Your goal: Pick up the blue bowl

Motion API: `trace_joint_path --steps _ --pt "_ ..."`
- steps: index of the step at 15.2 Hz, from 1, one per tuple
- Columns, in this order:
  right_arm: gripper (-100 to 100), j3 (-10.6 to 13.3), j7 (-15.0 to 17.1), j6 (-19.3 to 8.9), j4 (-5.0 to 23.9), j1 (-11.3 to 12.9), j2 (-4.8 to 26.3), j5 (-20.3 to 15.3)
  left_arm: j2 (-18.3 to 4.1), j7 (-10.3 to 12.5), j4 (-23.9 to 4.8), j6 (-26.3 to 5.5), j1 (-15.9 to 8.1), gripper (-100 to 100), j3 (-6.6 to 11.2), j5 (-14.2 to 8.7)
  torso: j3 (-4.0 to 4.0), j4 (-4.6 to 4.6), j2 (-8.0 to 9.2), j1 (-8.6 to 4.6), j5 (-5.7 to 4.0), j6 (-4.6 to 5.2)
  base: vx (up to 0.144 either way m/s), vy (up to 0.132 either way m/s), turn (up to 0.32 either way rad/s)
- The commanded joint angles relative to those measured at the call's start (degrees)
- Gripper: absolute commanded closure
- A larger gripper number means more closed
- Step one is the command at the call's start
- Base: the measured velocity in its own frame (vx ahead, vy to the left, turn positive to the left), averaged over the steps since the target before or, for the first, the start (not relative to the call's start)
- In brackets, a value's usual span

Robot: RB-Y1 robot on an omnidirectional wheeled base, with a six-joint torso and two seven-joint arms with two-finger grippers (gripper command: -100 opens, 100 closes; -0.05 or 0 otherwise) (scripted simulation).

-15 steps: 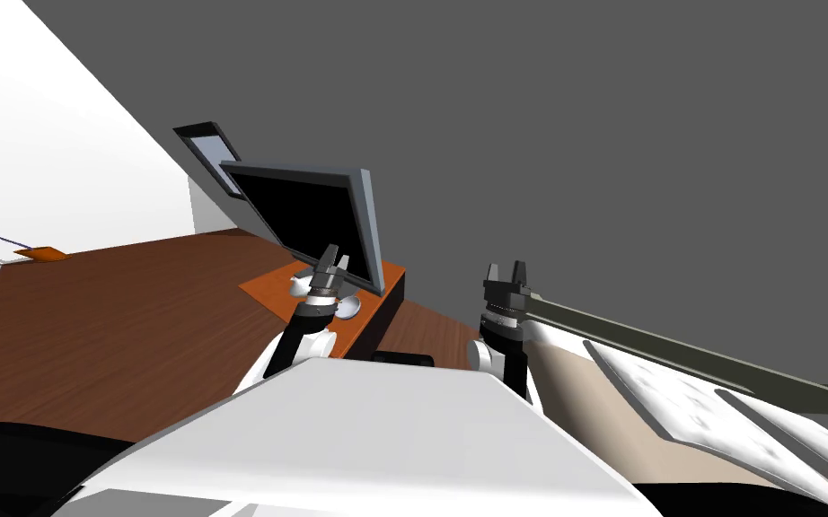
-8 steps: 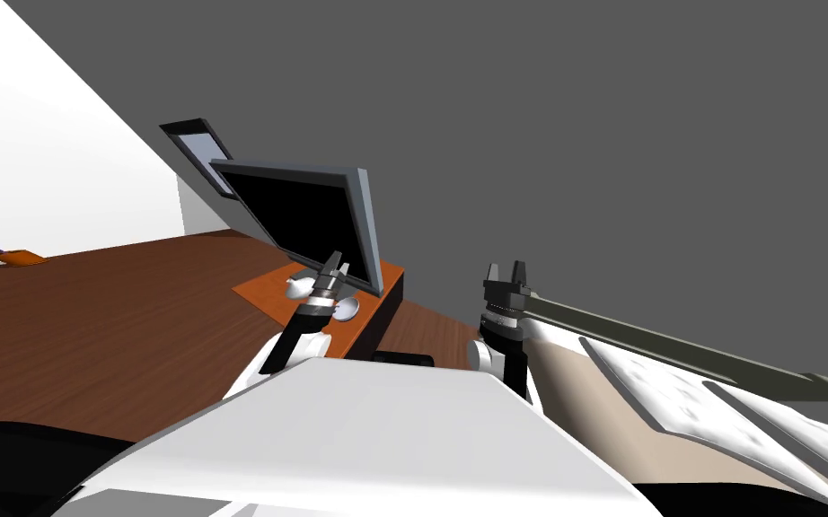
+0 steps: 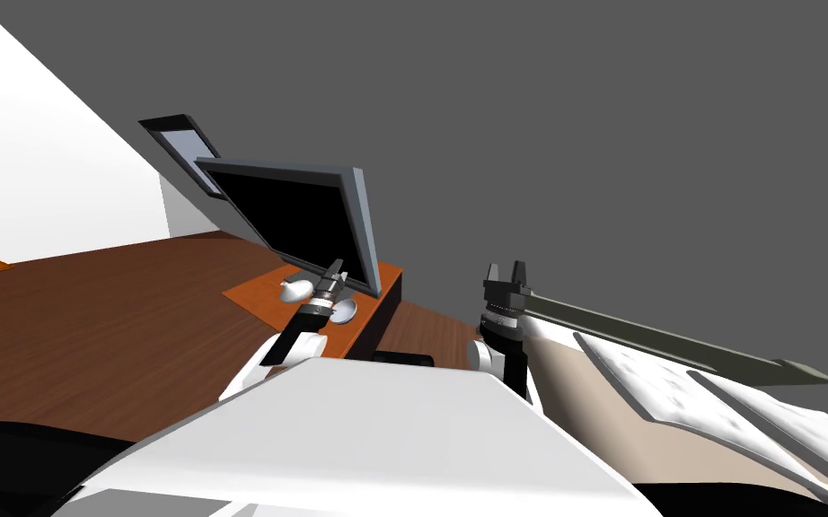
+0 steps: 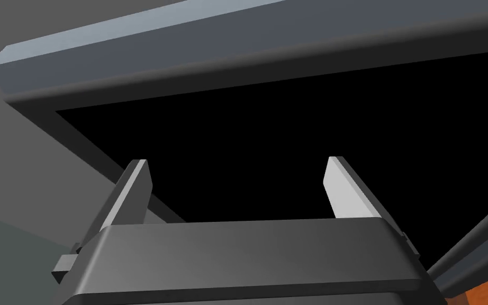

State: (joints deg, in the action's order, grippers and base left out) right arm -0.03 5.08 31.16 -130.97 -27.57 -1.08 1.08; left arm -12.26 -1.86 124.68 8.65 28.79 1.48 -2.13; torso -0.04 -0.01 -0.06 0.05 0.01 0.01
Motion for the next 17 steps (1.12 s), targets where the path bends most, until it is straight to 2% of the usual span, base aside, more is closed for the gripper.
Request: trace_joint_path --steps 1,2,7,9,12,14,17 --pt "0 0.0 0.0 0.0 0.0 0.0 0.0 0.0 -0.49 0.39 -0.57 -2.86 -0.01 -100 0.69 -0.74 0.0 0.0 0.0 0.0 0.0 0.0 0.012 0.007 -0.062" --pt "0 0.0 0.0 0.0 0.0 0.0 0.0 0.0 -0.49 0.39 -0.57 -3.03 -0.01 -100 0.69 -0.74 0.0 0.0 0.0 0.0 0.0 -0.01 0.009 0.006 -0.017" --pt "0 0.0 0.0 0.0 0.0 0.0 0.0 0.0 -1.47 1.53 -3.85 -10.33 0.34 -100 3.0 -3.58 -0.01 0.0 -0.01 -0.01 0.0 -0.01 0.014 0.006 -0.067" --pt "0 0.0 0.0 0.0 0.0 0.0 0.0 0.0 -1.47 1.53 -3.85 -11.84 0.34 -100 3.0 -3.58 -0.01 -0.01 -0.02 0.0 0.0 -0.01 0.016 0.008 -0.036" --pt "0 0.0 0.0 0.0 0.0 0.0 0.0 0.0 -1.83 2.36 -6.16 -16.28 0.57 -100 4.62 -5.59 0.0 0.0 -0.01 -0.01 0.0 -0.01 0.014 0.005 -0.065" --pt "0 0.0 0.0 0.0 0.0 0.0 0.0 0.0 -1.83 2.36 -6.16 -18.03 0.57 -100 4.62 -5.59 -0.01 -0.01 -0.03 -0.01 0.0 -0.01 0.016 0.006 -0.053" --pt "0 0.0 0.0 0.0 0.0 0.0 0.0 0.0 -2.0 3.21 -8.52 -22.52 0.81 -100 6.26 -7.68 0.0 0.0 -0.01 0.0 0.0 -0.02 0.016 0.007 -0.068"
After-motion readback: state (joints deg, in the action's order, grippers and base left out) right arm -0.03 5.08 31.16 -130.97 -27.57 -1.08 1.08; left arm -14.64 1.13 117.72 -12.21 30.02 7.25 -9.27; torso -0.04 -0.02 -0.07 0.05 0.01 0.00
